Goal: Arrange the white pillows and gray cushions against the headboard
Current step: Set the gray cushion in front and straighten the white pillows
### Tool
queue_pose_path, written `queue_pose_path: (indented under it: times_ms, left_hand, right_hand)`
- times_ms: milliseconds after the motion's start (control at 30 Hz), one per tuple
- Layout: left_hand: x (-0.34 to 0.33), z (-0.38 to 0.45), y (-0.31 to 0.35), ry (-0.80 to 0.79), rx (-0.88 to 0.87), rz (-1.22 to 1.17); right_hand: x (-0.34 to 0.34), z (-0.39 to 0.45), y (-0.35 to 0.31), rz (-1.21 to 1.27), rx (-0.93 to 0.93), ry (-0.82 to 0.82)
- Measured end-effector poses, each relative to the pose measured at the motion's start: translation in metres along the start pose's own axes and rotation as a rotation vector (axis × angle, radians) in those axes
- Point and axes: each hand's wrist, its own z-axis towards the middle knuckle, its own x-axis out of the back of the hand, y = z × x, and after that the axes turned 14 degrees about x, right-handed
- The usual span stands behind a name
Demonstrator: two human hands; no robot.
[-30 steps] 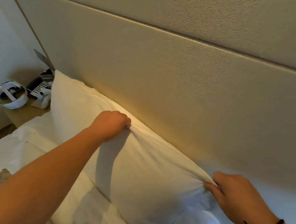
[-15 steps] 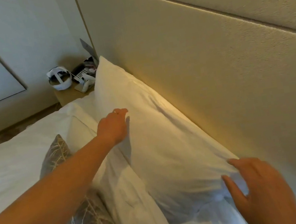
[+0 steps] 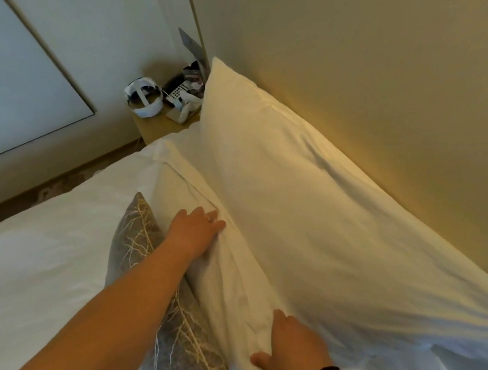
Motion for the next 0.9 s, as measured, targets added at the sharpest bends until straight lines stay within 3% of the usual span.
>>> queue_pose_path:
  times_ms: [200,567,733,900]
  left_hand:
    - [-0.011,0.011,-0.006,0.053,-0.019,0.151]
    - [0.022,-0.02,-0.066,0.291,-0.07,-0.117]
    - [0.014,-0.024,-0.033,0.18,0.086,-0.095]
    - [0.026,-0.029,-0.021,-0.138,-0.183,-0.374]
  right_hand:
    - [0.0,0.022,-0.002,0.045,0.068,0.071]
    - [0.029,-0.023,-0.027,-0.017,0.179,0.244]
    - [0.026,-0.031,-0.022,-0.011,0.181,0.259]
    - [0.021,-0.047,-0.005,0.221,0.132,0.389]
